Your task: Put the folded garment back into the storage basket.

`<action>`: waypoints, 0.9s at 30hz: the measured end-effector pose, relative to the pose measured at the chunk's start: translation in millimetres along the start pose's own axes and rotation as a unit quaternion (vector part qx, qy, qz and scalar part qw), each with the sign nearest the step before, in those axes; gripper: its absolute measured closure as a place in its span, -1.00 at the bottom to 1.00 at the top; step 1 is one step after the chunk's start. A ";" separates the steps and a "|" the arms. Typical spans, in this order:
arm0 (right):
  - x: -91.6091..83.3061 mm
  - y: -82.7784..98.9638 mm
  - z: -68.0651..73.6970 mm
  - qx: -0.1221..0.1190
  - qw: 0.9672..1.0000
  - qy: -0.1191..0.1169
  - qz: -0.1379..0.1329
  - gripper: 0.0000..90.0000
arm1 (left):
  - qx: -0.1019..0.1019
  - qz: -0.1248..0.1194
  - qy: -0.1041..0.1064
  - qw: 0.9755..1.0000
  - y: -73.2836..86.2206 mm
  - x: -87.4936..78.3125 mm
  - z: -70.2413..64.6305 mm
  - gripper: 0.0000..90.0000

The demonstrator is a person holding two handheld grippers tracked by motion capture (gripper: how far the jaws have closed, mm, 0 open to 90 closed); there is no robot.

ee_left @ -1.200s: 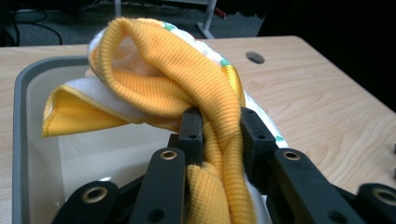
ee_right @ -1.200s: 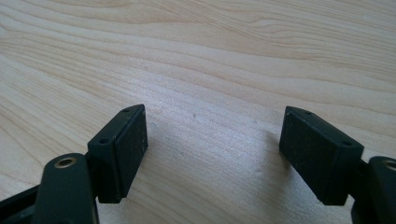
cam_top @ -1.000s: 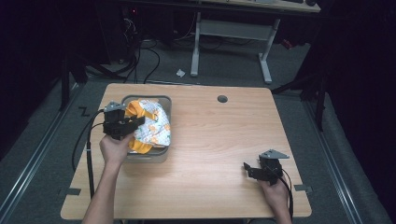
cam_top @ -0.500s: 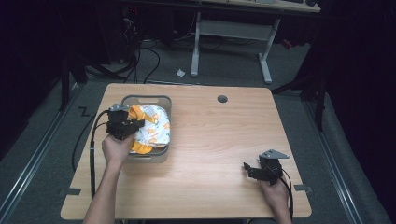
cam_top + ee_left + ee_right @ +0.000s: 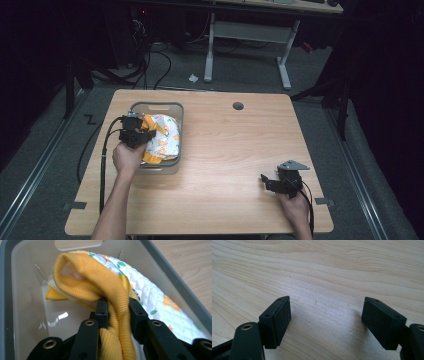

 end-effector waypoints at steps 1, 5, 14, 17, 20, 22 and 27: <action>0.0 0.0 0.0 0.000 1.000 0.000 0.000 -0.47 | 0.002 0.003 -0.003 1.000 0.3 1.8 -0.1 0.61; 0.0 0.0 0.0 0.000 1.000 0.000 0.000 -0.47 | -0.008 0.029 -0.027 0.999 4.0 6.3 4.1 0.47; 0.0 0.0 0.0 0.000 1.000 0.000 0.000 -0.48 | -0.016 0.001 -0.058 0.998 -0.8 -5.7 8.1 0.04; 0.0 0.0 0.0 0.000 1.000 0.000 0.000 -0.47 | -0.016 -0.013 -0.057 0.998 -3.2 -11.4 6.3 -0.01; 0.0 0.0 0.0 0.000 1.000 0.000 0.000 -0.47 | -0.009 -0.035 -0.052 0.998 -6.0 -22.0 0.2 -0.07; 0.0 0.0 0.0 0.000 1.000 0.000 0.000 -0.48 | -0.008 -0.048 -0.045 0.998 -7.4 -27.2 -4.1 -0.07; 0.0 0.0 0.0 0.000 1.000 0.000 0.000 -0.47 | -0.007 -0.075 -0.027 0.997 -9.3 -39.9 -16.2 -0.10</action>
Point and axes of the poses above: each handheld gripper's, and its own axes: x roughly forward along the jaws, y roughly out of its underside, z roughly to its left, the point moved 7 cm from there along x, roughly forward along the jaws, and after that the axes turned 7 degrees about -y, right-handed, at the moved point
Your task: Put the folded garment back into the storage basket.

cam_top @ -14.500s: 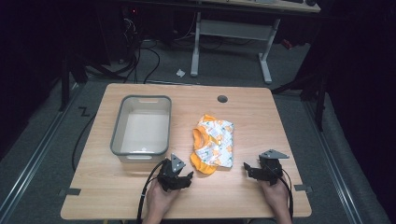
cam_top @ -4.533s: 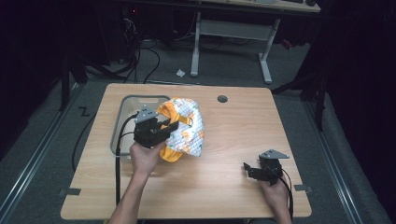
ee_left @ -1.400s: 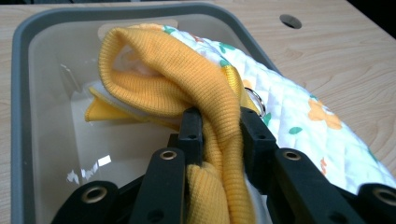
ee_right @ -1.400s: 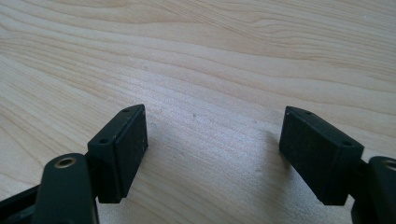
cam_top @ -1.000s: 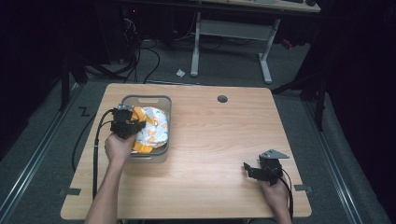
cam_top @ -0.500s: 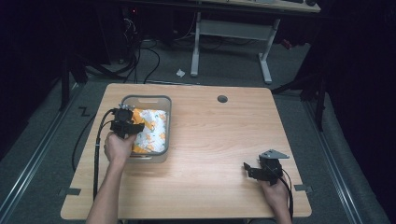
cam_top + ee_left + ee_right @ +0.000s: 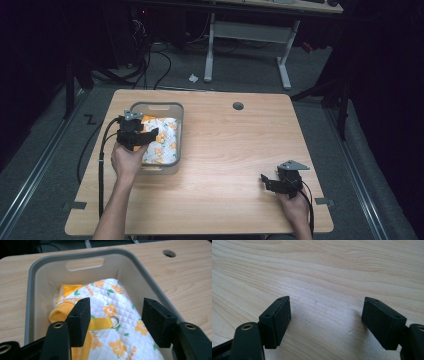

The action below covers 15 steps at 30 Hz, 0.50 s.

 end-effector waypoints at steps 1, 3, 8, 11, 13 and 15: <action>0.0 0.0 0.0 0.000 1.000 0.000 0.000 -0.47 | -0.002 -0.004 0.005 1.000 -0.3 -2.1 -2.2 -0.11; 0.0 0.0 0.0 0.000 1.000 0.000 0.000 -0.47 | -0.004 -0.006 0.010 1.000 -0.3 -3.8 -4.4 -0.11; 0.0 0.0 0.0 0.000 1.000 0.000 0.000 -0.48 | -0.001 -0.013 0.023 1.000 0.1 -10.9 -14.4 -0.11; 0.0 0.0 0.0 0.000 1.000 0.000 0.000 -0.48 | 0.001 -0.023 0.031 0.999 -0.5 -16.1 -21.7 -0.11; 0.0 0.0 0.0 0.000 1.000 0.000 0.000 -0.48 | 0.006 -0.030 0.035 0.999 -0.9 -20.6 -26.9 -0.11; -0.1 0.1 0.1 0.001 1.000 0.000 0.000 -0.48 | 0.009 -0.035 0.041 0.999 -0.9 -24.1 -32.1 -0.11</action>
Point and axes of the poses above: each handheld gripper's, and its own axes: x roughly forward along the jaws, y roughly out of its underside, z roughly to its left, the point moved 7 cm from there along x, roughly forward along the jaws, and after that the axes turned 7 degrees about -y, right-handed, at the moved point
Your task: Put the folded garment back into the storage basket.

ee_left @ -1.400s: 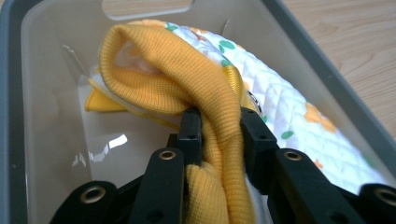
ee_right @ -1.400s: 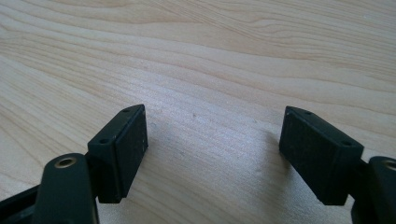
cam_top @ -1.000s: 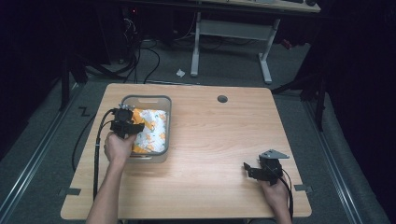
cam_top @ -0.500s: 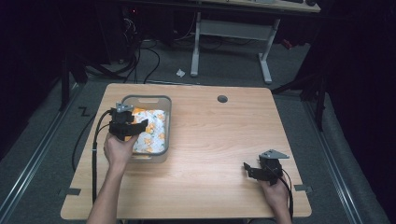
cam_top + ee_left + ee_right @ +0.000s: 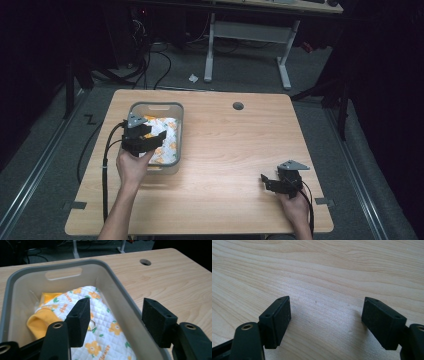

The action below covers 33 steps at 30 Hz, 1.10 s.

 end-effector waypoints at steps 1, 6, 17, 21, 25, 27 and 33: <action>0.0 0.0 0.0 0.000 1.000 0.000 0.000 -0.48 | 0.000 -0.001 0.004 1.000 0.1 -1.1 -3.0 -0.11; 0.0 0.0 0.0 0.000 1.000 0.000 0.000 -0.47 | 0.013 -0.004 0.017 1.000 1.6 -4.6 -15.8 -0.11; 0.0 0.0 0.0 0.000 1.000 0.000 0.000 -0.47 | 0.024 -0.015 0.037 0.999 2.2 -13.8 -35.9 -0.13; 0.0 0.0 0.0 0.000 1.000 0.000 0.000 -0.48 | 0.027 -0.017 0.048 0.998 3.8 -15.6 -44.0 -0.13; 0.0 0.0 0.0 0.000 1.000 0.000 0.000 -0.47 | 0.031 -0.019 0.057 0.998 5.3 -17.8 -51.4 -0.13; 0.0 0.0 0.0 0.000 1.000 0.000 0.000 -0.48 | 0.032 -0.020 0.061 0.997 6.2 -18.6 -54.9 -0.13; 0.0 0.0 0.0 0.000 1.000 0.000 0.000 -0.47 | 0.037 -0.017 0.075 0.996 11.0 -17.5 -66.0 -0.14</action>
Point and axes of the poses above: each handheld gripper's, and its own axes: x roughly forward along the jaws, y roughly out of its underside, z roughly to its left, the point moved 7 cm from there along x, roughly forward along the jaws, and after that the axes turned 7 degrees about -y, right-handed, at the moved point
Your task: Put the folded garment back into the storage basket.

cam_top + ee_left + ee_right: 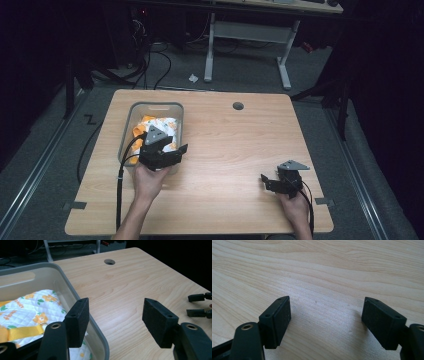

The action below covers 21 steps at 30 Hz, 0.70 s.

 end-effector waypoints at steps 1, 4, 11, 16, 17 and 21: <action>0.0 0.0 0.0 0.000 1.000 0.000 0.000 -0.47 | 0.001 0.002 0.001 1.000 0.9 0.2 -1.6 -0.14; 0.0 0.0 0.0 0.000 1.000 0.000 0.000 -0.47 | 0.005 0.003 0.006 1.000 2.4 0.2 -5.9 -0.14; 0.0 0.0 0.0 0.000 1.000 0.000 0.000 -0.47 | 0.009 0.006 0.022 1.000 7.2 3.0 -18.7 -0.14; 0.0 0.0 0.0 0.000 1.000 0.000 0.000 -0.47 | 0.011 0.008 0.033 0.999 11.5 5.9 -27.9 -0.14; 0.0 0.0 0.0 0.000 1.000 0.000 0.000 -0.47 | 0.010 0.009 0.034 0.999 12.4 6.8 -29.2 -0.14; 0.0 0.0 -0.1 0.000 1.000 0.000 0.000 -0.48 | 0.009 0.010 0.041 0.999 15.8 9.9 -34.4 -0.14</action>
Point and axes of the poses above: each handheld gripper's, and its own axes: x roughly forward along the jaws, y roughly out of its underside, z roughly to its left, the point moved 7 cm from there along x, roughly forward along the jaws, and after that the axes turned 7 degrees about -y, right-handed, at the moved point
